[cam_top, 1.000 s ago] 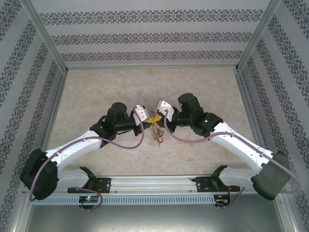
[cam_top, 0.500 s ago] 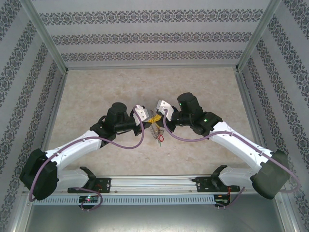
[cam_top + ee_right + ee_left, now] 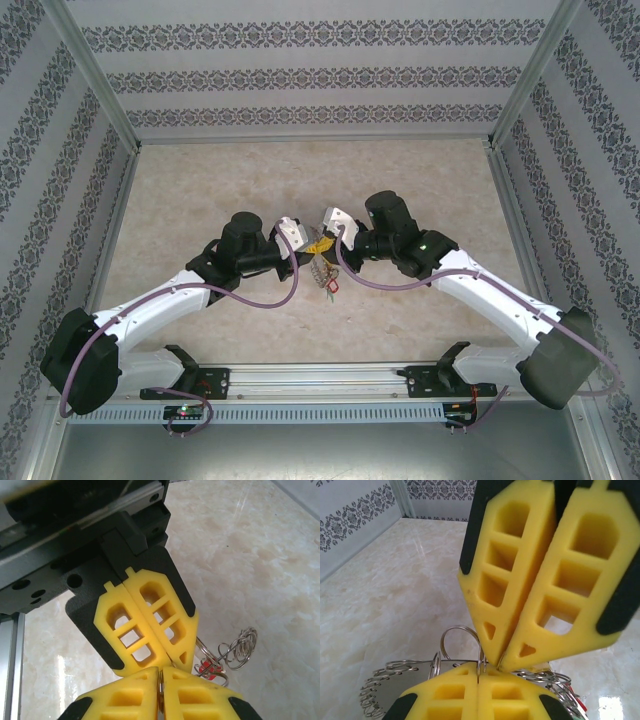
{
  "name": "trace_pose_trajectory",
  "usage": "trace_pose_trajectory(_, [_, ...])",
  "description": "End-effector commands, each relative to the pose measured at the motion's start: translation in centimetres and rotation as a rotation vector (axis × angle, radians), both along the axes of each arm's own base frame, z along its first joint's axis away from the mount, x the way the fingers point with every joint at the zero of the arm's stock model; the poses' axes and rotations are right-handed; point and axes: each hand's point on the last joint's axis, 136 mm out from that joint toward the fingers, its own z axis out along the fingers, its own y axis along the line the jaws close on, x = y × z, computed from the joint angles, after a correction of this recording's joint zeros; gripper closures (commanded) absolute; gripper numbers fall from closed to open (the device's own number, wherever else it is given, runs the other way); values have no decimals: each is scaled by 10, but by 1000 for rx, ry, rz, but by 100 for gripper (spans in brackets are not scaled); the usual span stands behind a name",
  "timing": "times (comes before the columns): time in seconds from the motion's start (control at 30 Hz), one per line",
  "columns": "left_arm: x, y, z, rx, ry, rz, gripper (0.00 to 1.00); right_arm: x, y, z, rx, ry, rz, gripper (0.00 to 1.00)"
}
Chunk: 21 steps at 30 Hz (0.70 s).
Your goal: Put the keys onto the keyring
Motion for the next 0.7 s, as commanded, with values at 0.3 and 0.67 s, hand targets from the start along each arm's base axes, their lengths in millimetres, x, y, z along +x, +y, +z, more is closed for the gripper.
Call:
trace_pose_trajectory(0.3, [0,-5,44,-89,-107,-8,100,6,-7,5,-13,-26,-41,100])
trace_pose_trajectory(0.67, [-4,-2,34,-81,-90,-2,100,18,-21,28,115,34,-124,100])
